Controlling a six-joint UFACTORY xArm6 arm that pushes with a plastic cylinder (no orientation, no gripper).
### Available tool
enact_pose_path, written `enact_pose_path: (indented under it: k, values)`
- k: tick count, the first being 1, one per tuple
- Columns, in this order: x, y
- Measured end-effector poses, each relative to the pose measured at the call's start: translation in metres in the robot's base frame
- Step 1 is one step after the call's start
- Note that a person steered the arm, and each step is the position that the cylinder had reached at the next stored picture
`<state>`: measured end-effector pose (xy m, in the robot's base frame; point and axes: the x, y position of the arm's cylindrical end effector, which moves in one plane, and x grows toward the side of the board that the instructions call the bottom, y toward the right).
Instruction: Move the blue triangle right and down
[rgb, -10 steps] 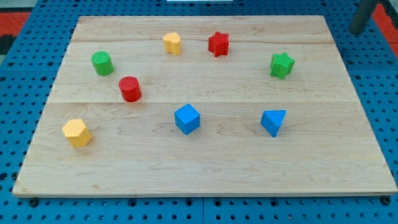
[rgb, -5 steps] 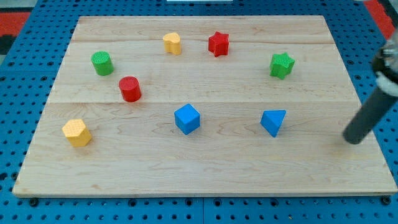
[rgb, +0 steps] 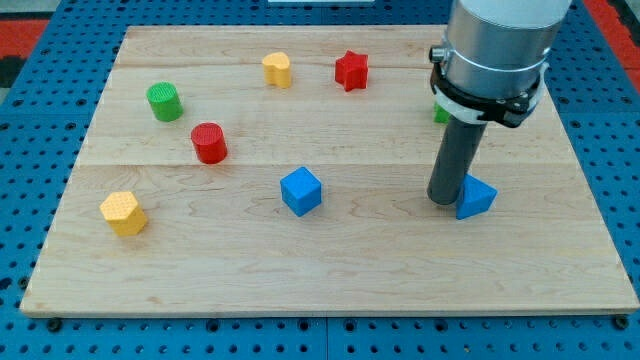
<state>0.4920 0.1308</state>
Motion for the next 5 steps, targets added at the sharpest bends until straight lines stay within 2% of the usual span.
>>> enact_pose_path:
  k: [2, 3, 4, 5]
  values:
    - [-0.031, 0.03]
    - [-0.01, 0.056]
    - [0.01, 0.058]
    - [0.008, 0.055]
